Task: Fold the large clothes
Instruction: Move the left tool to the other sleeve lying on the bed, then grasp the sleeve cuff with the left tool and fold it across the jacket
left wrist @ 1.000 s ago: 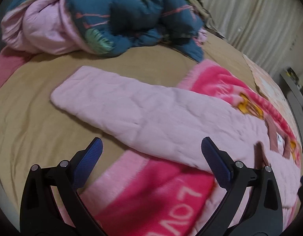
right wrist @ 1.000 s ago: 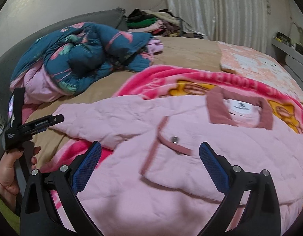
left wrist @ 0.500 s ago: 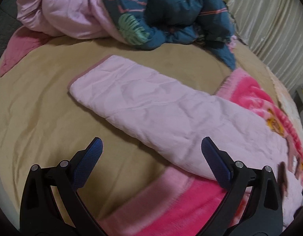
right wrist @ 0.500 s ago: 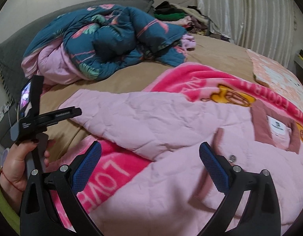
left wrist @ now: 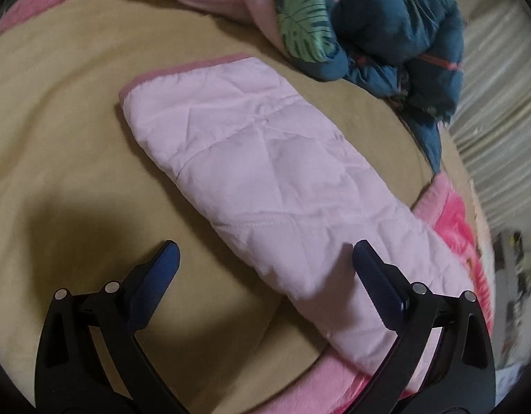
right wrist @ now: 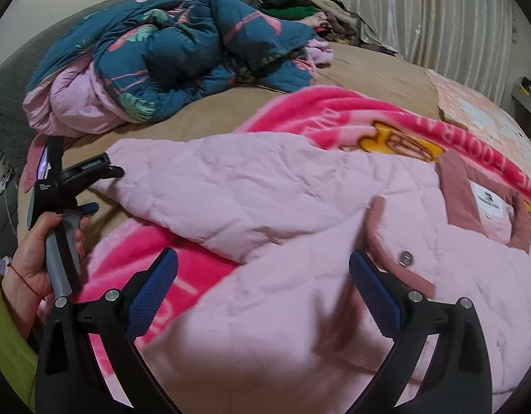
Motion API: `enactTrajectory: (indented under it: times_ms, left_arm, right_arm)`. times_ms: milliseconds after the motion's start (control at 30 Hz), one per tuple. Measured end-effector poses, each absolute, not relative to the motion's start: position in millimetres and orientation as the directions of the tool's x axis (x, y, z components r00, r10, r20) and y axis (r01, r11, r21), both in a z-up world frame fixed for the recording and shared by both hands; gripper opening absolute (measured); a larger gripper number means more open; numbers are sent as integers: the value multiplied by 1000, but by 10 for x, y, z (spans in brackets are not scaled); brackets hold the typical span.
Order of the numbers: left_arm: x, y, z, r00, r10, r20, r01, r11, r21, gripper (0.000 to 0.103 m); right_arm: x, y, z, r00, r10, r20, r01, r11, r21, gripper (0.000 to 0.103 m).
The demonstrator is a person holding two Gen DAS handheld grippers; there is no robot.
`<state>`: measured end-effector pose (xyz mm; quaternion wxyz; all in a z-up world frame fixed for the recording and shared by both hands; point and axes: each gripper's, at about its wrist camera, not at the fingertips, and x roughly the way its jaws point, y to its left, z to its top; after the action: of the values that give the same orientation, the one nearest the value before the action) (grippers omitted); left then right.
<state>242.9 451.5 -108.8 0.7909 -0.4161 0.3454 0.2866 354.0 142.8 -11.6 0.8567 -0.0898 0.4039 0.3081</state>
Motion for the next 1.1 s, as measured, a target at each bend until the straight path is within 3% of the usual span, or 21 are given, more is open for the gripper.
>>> enactTrajectory:
  times_ms: [167, 233, 267, 333, 700, 1100]
  left_arm:
    - [2455, 4625, -1114, 652, 184, -735, -722, 448, -528, 93]
    - [2458, 4594, -1077, 655, 215, -725, -716, 484, -503, 56]
    - [2465, 4578, -1065, 635, 230, -737, -727, 501, -470, 29]
    - [2451, 4561, -981, 654, 221, -724, -705, 524, -477, 14]
    - [2302, 4151, 228, 795, 290, -532, -559, 691, -459, 10]
    - [2081, 3189, 1035, 924, 186, -333, -340, 798, -497, 9]
  right_arm:
    - [3530, 1133, -89, 502, 451, -737, -571, 813, 109, 99]
    - [3520, 1044, -80, 506, 448, -737, -564, 818, 110, 99]
    - [3518, 983, -74, 511, 441, -738, -559, 822, 105, 99]
    - [3512, 866, -44, 522, 436, -732, -550, 829, 102, 99]
    - [3396, 175, 102, 569, 446, -690, -476, 864, 165, 99]
    - [3139, -712, 194, 628, 428, -650, -377, 898, 227, 99]
